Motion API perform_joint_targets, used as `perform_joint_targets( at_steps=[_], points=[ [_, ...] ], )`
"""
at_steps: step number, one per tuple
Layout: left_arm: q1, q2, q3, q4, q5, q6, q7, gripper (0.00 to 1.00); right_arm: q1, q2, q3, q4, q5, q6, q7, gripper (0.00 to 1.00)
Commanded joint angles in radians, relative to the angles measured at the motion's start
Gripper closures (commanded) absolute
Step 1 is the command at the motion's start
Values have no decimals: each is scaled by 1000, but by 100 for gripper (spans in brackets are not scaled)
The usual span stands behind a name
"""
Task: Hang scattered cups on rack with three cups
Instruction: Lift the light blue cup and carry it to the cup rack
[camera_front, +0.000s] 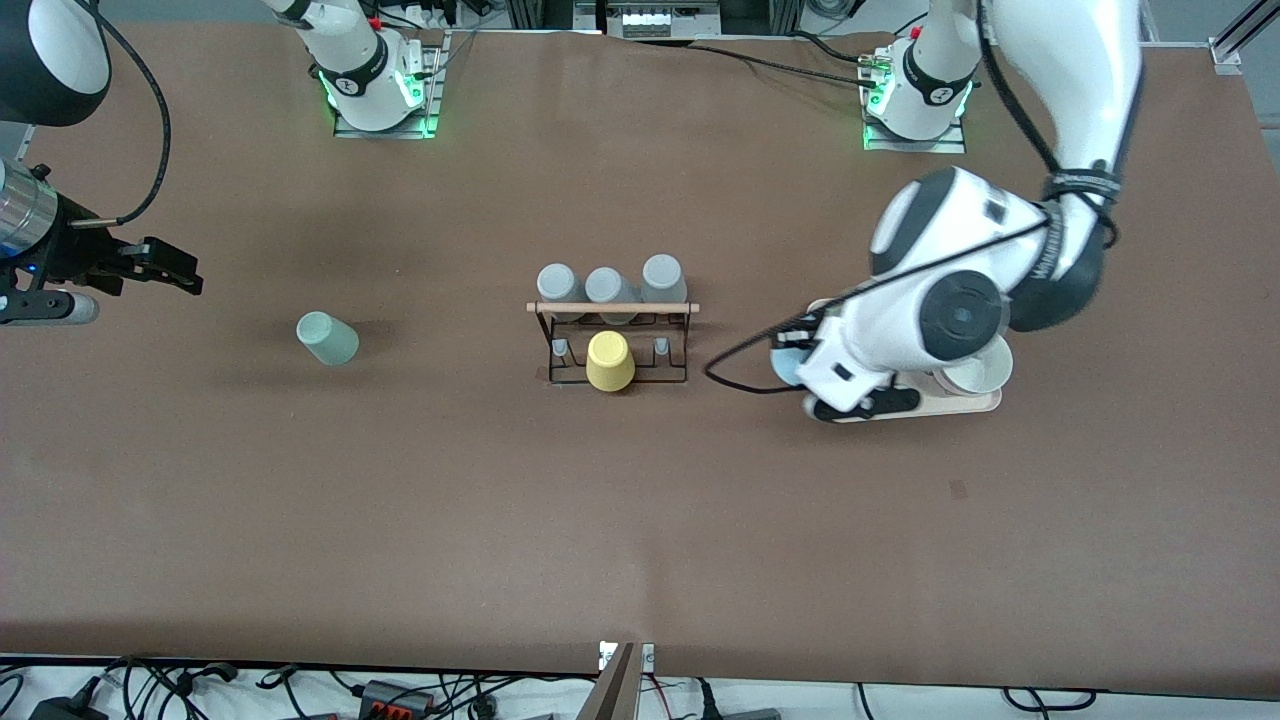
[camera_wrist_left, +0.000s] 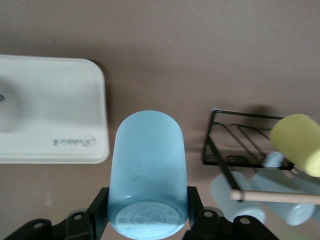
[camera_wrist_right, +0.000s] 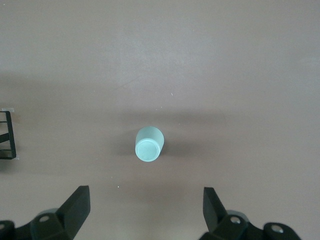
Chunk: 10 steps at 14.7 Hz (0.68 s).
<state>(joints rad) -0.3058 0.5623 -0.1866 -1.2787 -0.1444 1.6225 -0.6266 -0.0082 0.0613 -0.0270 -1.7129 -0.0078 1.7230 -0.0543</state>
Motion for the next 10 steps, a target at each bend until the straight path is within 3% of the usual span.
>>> perform_joint_targets(
  at_steps=[1, 3, 7, 10],
  points=[
    [-62, 105, 4, 154, -17, 2, -96, 99, -4, -6, 1, -7, 0, -6, 2, 0],
    [-81, 139, 3, 202, -20, 5, -145, 99, -6, -6, 1, -7, 0, -6, 2, 0],
    [-82, 139, 4, 205, -137, 39, -154, 99, -6, -6, 1, -7, 0, -8, 2, 0],
    [-98, 140, 4, 200, -147, 43, -165, 99, -6, -6, 1, -7, 0, -8, 2, 0]
  ],
)
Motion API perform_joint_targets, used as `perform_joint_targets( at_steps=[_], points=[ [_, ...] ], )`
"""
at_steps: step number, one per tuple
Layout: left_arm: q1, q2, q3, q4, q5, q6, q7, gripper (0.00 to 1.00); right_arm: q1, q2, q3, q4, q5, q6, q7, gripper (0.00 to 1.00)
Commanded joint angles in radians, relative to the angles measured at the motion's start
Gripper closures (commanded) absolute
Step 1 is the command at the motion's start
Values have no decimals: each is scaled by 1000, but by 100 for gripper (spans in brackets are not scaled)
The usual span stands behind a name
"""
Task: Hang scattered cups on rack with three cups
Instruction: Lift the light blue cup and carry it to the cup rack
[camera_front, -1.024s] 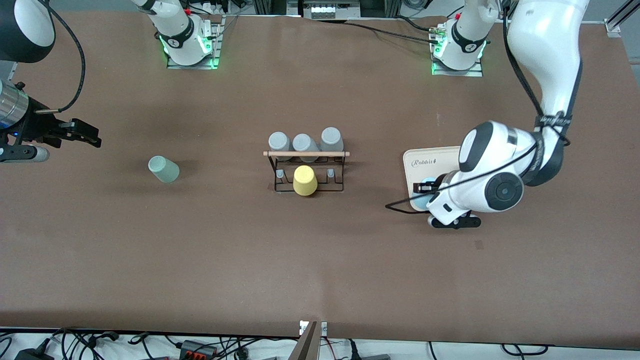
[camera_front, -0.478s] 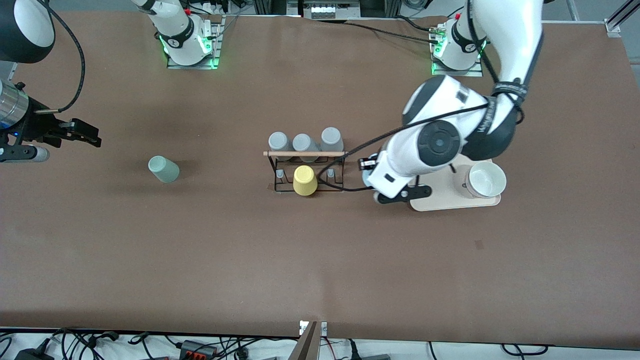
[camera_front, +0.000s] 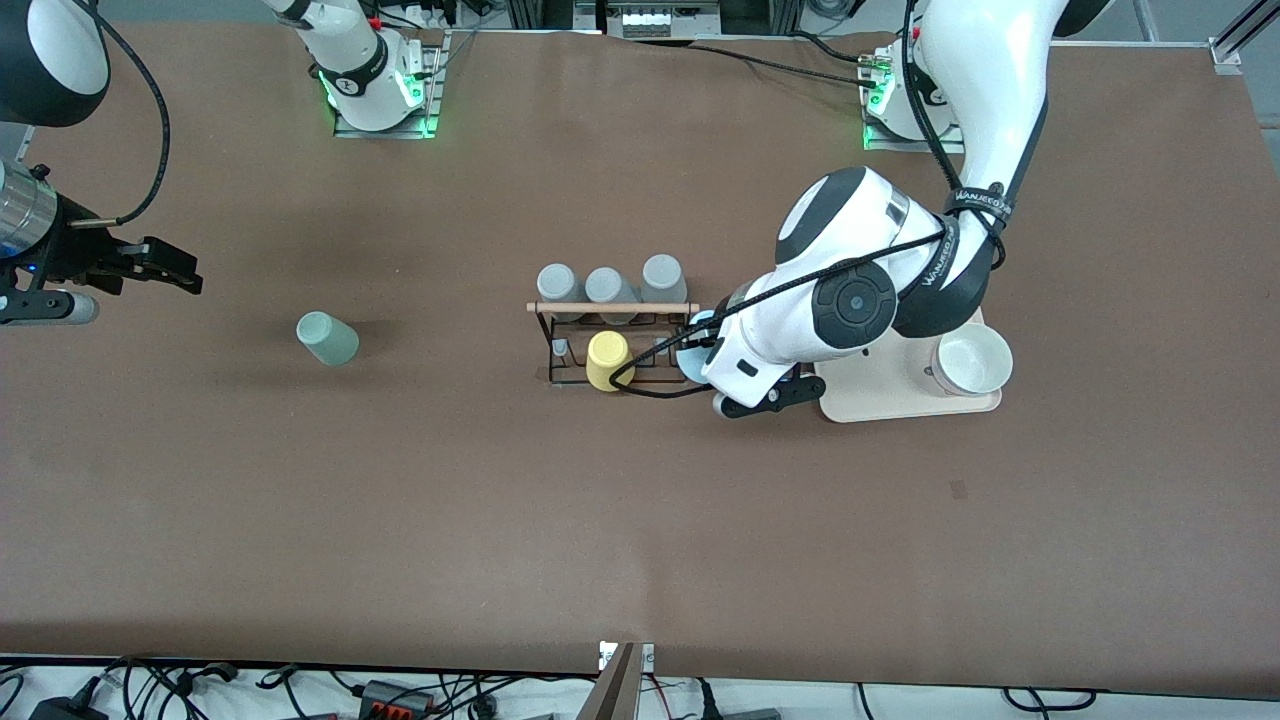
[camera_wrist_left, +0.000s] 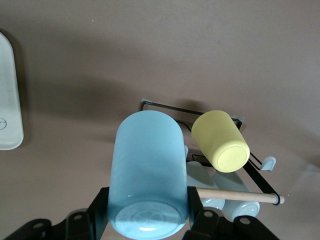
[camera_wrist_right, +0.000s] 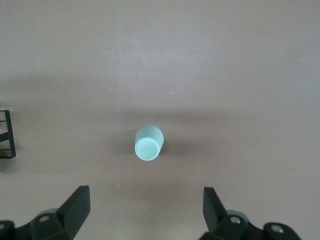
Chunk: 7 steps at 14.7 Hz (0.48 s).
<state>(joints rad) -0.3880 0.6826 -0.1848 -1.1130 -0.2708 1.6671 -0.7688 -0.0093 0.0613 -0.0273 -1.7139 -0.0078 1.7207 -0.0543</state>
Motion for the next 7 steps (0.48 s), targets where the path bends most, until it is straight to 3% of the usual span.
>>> perform_joint_targets(
  at_steps=[1, 7],
  points=[
    [-23, 32, 4, 36, -19, 0, -21, 99, -4, -6, 1, -6, 0, -6, 2, 0],
    [-46, 71, 2, 30, -21, 68, -20, 99, -8, -6, 1, -7, 0, -6, 2, 0]
  ],
)
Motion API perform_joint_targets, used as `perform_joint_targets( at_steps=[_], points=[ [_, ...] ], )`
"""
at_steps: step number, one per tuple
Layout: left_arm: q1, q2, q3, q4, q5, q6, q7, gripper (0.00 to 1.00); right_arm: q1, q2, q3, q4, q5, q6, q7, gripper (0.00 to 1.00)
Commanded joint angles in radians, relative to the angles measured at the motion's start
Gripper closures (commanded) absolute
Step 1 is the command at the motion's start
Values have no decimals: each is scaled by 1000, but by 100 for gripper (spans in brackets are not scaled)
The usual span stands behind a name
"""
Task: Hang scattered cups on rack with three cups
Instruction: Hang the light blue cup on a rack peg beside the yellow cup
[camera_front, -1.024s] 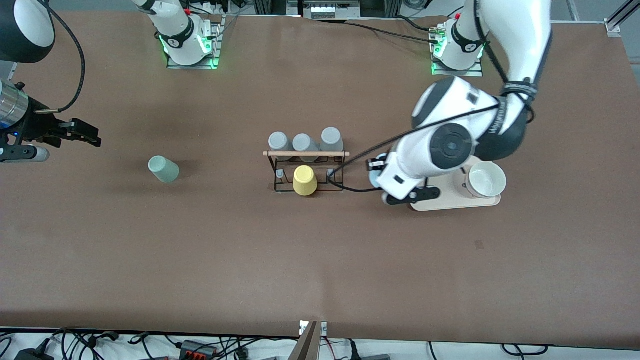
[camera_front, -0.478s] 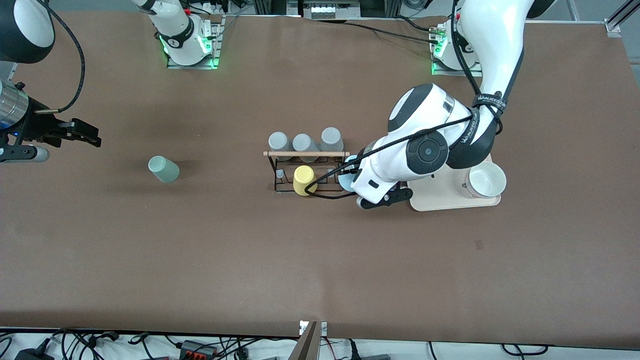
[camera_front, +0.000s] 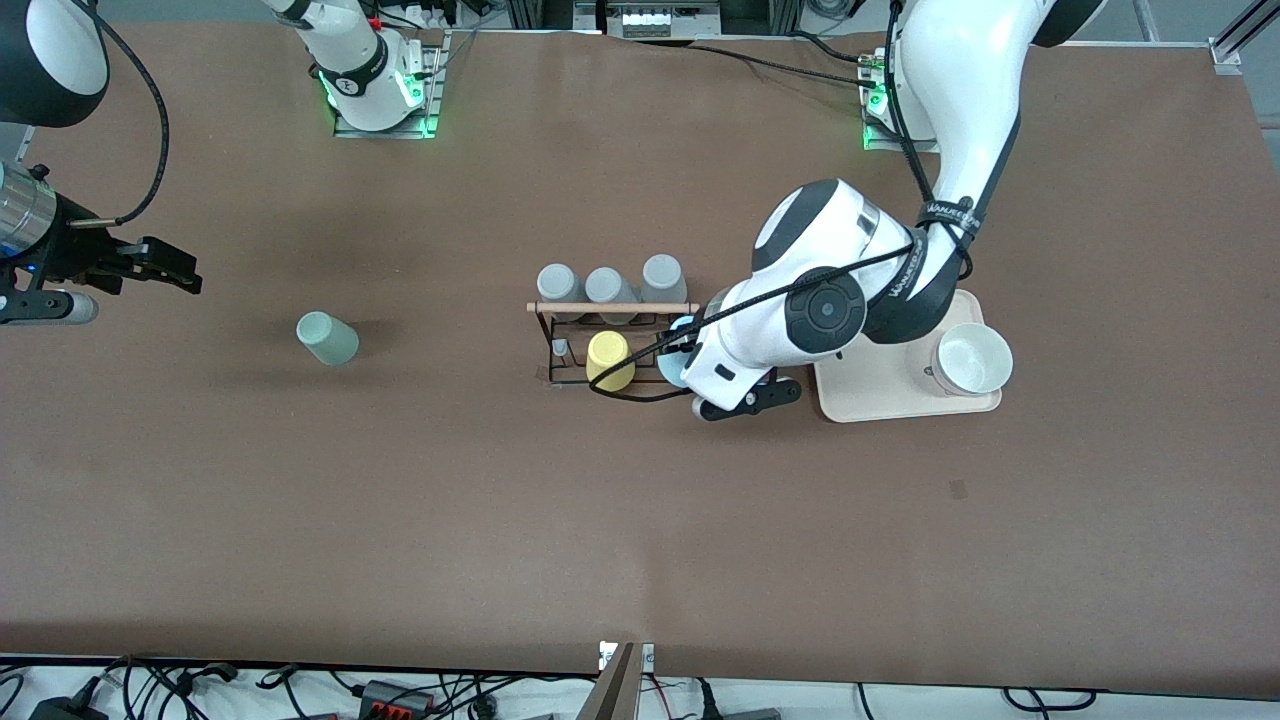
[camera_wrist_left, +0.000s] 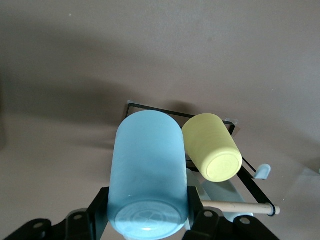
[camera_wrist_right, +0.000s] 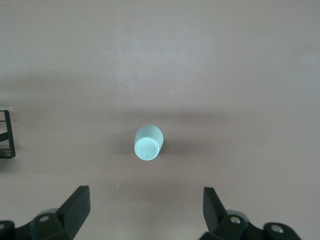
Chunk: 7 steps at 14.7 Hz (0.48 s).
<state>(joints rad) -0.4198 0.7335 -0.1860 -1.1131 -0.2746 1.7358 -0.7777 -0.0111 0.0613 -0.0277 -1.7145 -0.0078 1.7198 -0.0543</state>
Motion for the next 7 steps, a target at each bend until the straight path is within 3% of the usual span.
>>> perform_joint_targets(
  at_steps=[1, 7],
  points=[
    [-17, 24, 3, 27, -15, -1, -6, 99, -6, -6, 2, -5, 0, -5, 2, 0],
    [-37, 64, 3, 27, -17, -1, 3, 98, -6, -6, 2, -5, 0, -5, 2, 0]
  ],
)
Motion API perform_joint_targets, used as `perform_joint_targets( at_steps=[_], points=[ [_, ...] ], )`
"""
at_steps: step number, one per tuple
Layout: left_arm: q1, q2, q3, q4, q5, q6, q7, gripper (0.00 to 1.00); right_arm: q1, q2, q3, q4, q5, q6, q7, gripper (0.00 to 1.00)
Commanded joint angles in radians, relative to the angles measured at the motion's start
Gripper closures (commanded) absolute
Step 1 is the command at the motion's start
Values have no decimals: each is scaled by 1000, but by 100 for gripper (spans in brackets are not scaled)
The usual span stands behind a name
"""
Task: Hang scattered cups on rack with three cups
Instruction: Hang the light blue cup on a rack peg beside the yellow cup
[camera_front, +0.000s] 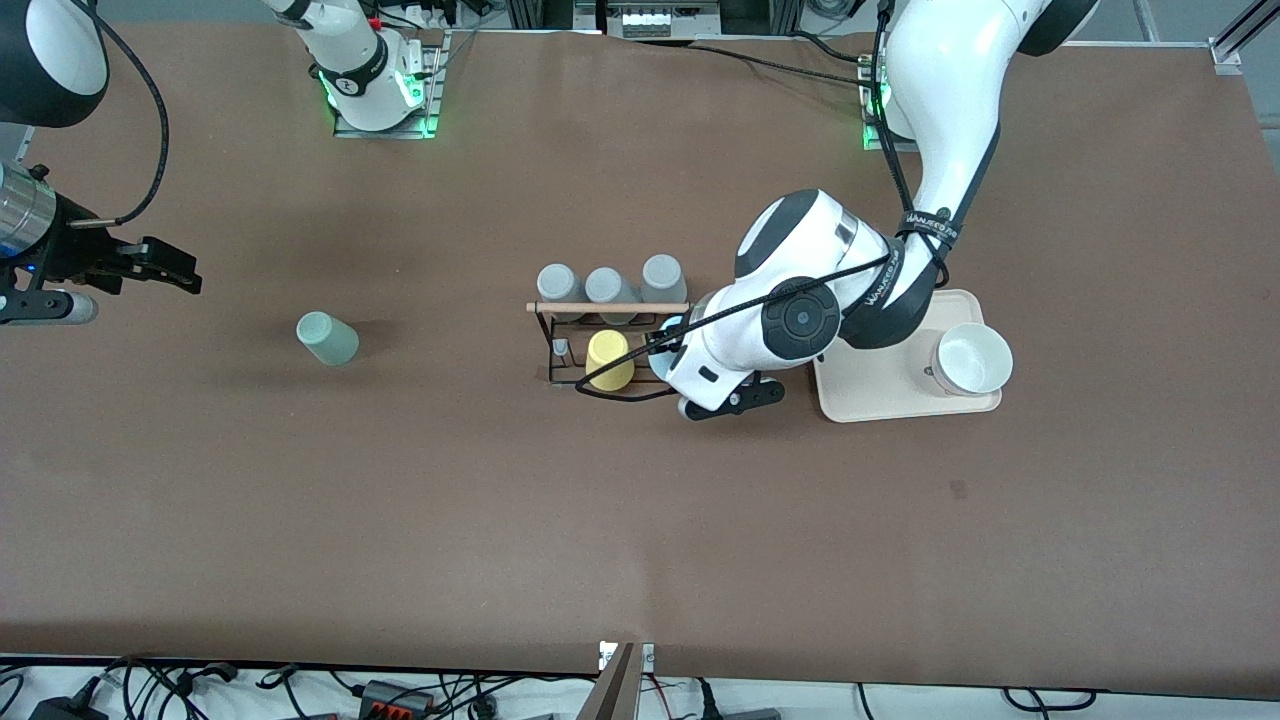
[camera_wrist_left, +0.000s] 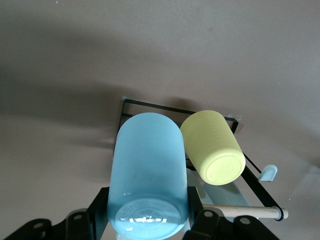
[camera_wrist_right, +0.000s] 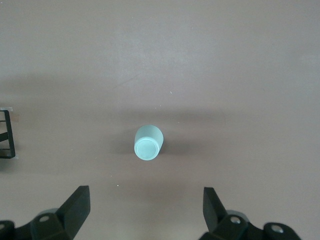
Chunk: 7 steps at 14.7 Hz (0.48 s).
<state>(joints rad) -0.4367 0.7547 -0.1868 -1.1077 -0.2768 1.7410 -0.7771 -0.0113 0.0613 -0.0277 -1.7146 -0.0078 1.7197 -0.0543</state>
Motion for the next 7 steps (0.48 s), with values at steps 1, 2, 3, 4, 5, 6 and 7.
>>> perform_joint_targets(
  at_steps=[1, 2, 3, 4, 5, 6, 7],
  points=[
    [-17, 41, 3, 28, -16, -11, 1, 99, -6, -6, 2, -5, 0, -5, 2, 0],
    [-8, 35, 1, 31, -19, -24, 2, 99, -7, -6, 2, -5, 0, -5, 2, 0],
    [-1, 28, 1, 35, -24, -50, 2, 99, -7, -6, 2, -5, 0, -5, 2, 0],
    [3, 28, 0, 38, -27, -76, 2, 99, -7, -6, 2, -6, 0, -5, 2, 0],
    [4, 19, 0, 39, -30, -83, 2, 99, -7, -6, 2, -5, 0, -5, 2, 0],
    [1, 12, -2, 39, -30, -83, 1, 99, -7, -6, 2, -6, 0, -5, 2, 0],
    [-8, 12, 1, 37, -30, -80, -1, 99, -7, -6, 2, -6, 0, -5, 2, 0]
  ],
)
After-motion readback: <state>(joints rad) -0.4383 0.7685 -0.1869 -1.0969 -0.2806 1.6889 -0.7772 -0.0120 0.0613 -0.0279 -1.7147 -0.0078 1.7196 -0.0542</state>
